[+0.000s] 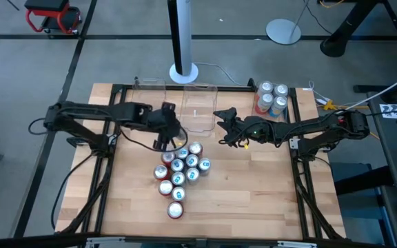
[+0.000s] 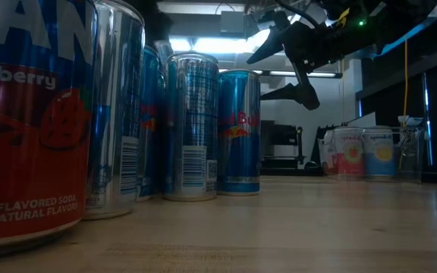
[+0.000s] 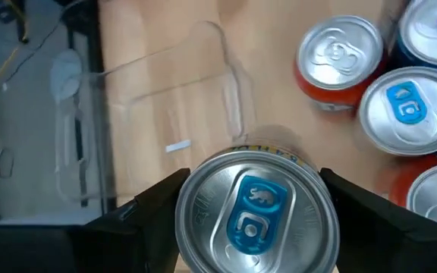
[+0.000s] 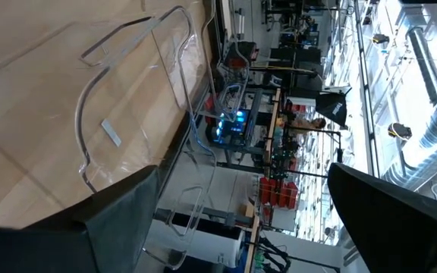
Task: Sort soda cans
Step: Put the blue soda can into the left transparent bin
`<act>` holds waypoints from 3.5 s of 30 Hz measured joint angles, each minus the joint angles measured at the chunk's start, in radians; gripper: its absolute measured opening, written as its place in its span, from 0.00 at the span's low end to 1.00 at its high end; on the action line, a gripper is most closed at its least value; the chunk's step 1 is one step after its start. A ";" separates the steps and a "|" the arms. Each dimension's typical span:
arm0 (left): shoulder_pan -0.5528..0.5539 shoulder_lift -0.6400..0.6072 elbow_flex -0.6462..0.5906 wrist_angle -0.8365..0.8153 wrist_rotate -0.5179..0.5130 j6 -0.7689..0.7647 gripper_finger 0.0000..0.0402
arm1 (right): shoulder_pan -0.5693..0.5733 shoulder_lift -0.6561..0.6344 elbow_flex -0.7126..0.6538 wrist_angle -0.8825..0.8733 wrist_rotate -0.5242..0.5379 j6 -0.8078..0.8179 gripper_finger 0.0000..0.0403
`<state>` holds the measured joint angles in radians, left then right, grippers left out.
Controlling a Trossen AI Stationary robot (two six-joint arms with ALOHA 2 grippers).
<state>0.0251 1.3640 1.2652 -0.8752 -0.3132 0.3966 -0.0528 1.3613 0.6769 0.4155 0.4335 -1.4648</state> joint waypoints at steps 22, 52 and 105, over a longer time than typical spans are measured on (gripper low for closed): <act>0.521 -0.068 0.033 -0.119 -0.279 -0.364 0.61 | 0.000 0.000 0.000 0.000 0.001 0.001 0.95; 0.764 0.278 0.032 0.080 -0.001 -0.301 0.61 | 0.000 0.000 0.000 -0.024 0.000 0.001 0.95; 0.261 -0.024 0.156 0.295 0.113 -0.208 0.72 | 0.000 0.000 0.000 -0.023 0.000 0.001 0.95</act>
<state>0.2858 1.3401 1.4208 -0.5805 -0.2002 0.1883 -0.0528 1.3613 0.6765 0.3927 0.4335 -1.4635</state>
